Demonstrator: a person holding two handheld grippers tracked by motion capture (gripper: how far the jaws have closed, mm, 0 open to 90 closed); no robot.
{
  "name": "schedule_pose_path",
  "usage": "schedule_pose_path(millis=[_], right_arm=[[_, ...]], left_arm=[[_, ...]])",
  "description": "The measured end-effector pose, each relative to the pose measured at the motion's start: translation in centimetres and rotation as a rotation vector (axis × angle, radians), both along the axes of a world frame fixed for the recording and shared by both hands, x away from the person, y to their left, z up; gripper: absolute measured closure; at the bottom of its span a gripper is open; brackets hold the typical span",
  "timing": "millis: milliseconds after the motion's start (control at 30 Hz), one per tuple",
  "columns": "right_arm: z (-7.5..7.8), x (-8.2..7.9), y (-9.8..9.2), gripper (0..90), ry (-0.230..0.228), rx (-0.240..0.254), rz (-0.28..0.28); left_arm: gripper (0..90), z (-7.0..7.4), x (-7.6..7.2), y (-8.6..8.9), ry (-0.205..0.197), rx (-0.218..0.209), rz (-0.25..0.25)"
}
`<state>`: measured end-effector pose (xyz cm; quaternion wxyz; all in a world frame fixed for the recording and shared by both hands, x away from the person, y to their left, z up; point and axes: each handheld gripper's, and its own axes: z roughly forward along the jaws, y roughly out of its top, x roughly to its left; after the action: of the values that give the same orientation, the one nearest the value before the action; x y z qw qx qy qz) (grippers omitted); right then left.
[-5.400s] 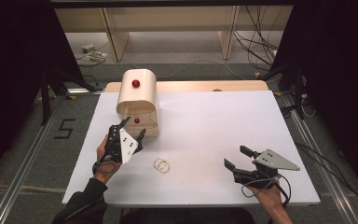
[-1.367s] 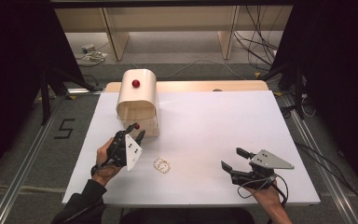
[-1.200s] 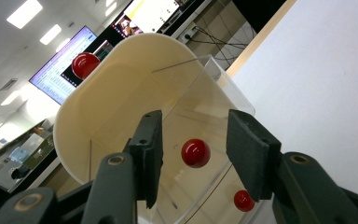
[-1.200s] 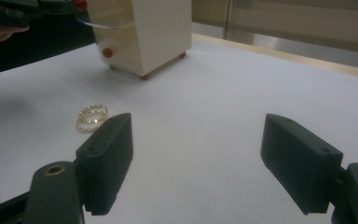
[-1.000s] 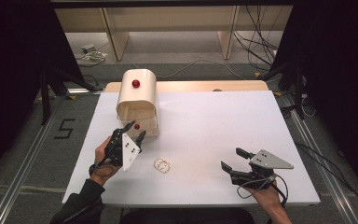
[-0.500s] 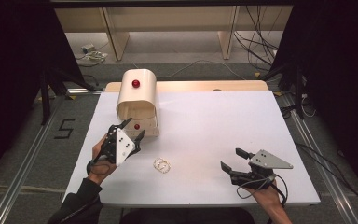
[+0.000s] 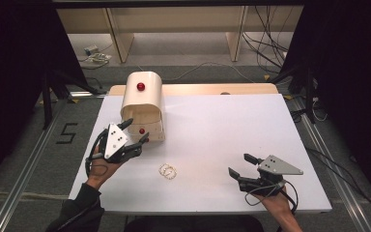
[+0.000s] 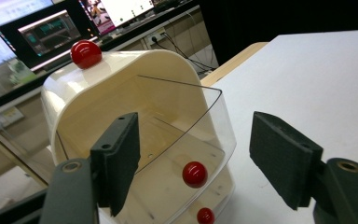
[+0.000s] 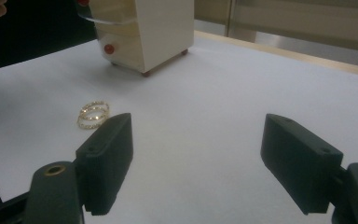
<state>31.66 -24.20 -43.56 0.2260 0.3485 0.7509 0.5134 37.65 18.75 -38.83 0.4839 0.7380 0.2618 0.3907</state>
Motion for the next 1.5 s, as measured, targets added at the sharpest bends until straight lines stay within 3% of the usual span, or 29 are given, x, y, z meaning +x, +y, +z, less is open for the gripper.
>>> schedule_pose_path(millis=[200,633,800,833,933,1200,1333,1500], right_arm=[[0.0,0.0,0.0,25.8,0.004,0.001,0.000],[-0.1,0.0,0.1,25.8,0.015,-0.004,0.000],[-0.1,0.1,0.1,25.8,0.014,-0.005,0.002],[-0.1,0.1,0.1,25.8,0.014,-0.005,0.002],[-0.2,0.1,0.2,25.8,0.015,-0.002,0.000],[-0.2,0.1,0.2,25.7,0.014,-0.004,0.002],[-0.2,0.1,0.2,25.7,0.017,-0.003,0.002],[-0.2,0.1,0.2,25.7,0.019,-0.003,0.004]], left_arm=[[27.4,0.6,0.4,0.4,0.061,-0.014,-0.020],[21.6,2.3,1.8,0.9,0.200,0.057,-0.050],[22.4,2.4,2.3,1.1,0.227,0.079,-0.047],[22.7,2.4,2.4,1.0,0.231,0.075,-0.050],[23.2,2.5,2.5,0.8,0.243,0.124,-0.055],[28.4,2.8,3.0,0.7,0.256,0.198,-0.077],[33.4,2.9,3.1,0.9,0.248,0.194,-0.076],[39.9,3.0,3.4,1.0,0.239,0.224,-0.082]])
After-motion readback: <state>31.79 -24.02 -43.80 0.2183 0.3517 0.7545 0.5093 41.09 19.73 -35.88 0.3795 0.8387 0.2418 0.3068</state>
